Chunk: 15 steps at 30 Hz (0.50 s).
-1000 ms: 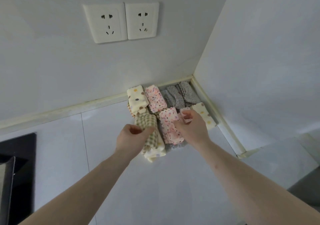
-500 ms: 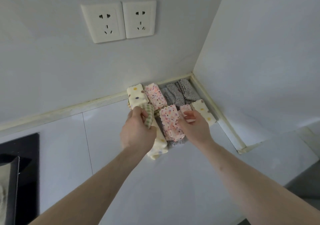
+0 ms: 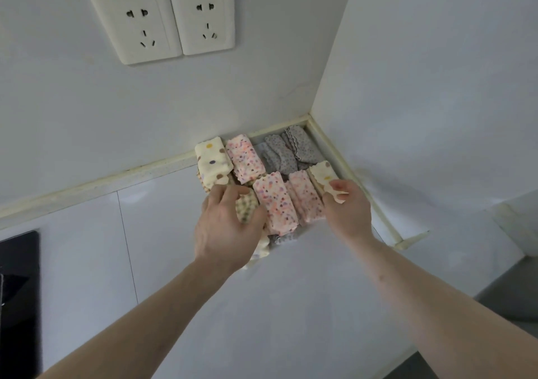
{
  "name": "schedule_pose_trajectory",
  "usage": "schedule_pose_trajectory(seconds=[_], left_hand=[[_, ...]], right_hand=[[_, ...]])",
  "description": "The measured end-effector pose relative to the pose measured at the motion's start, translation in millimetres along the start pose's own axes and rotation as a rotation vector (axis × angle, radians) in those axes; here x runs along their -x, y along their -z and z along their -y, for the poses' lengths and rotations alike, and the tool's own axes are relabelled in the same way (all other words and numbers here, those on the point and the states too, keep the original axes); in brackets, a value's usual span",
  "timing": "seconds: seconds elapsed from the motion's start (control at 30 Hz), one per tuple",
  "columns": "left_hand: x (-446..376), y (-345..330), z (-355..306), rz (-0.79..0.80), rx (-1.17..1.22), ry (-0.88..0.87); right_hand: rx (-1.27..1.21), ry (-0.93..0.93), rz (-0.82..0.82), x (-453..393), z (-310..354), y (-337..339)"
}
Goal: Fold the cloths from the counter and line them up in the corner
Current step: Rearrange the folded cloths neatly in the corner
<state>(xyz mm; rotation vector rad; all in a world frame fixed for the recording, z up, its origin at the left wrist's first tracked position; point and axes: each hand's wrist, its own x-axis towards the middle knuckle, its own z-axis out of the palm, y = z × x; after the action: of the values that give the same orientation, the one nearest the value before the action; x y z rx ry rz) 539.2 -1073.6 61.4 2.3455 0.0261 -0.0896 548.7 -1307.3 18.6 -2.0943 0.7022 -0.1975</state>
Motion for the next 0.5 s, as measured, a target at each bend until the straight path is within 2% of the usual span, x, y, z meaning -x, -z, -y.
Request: schedule_pose_trajectory(seconds=[0.1, 0.17, 0.3, 0.4, 0.5], left_hand=[[-21, -1, -28, -0.038, 0.002, -0.140], [-41, -13, -54, 0.053, -0.073, -0.206], [-75, -57, -92, 0.349, -0.553, -0.342], [-79, -86, -103, 0.457, -0.887, -0.504], [-69, -109, -97, 0.539, -1.058, -0.589]], right_hand=[[0.152, -0.014, 0.013, -18, -9, 3], [0.252, -0.029, 0.048, -28, -14, 4], [0.411, -0.026, 0.067, -37, -23, 3], [0.455, -0.067, 0.050, -41, -27, 4], [0.481, -0.086, 0.069, -46, -26, 9]])
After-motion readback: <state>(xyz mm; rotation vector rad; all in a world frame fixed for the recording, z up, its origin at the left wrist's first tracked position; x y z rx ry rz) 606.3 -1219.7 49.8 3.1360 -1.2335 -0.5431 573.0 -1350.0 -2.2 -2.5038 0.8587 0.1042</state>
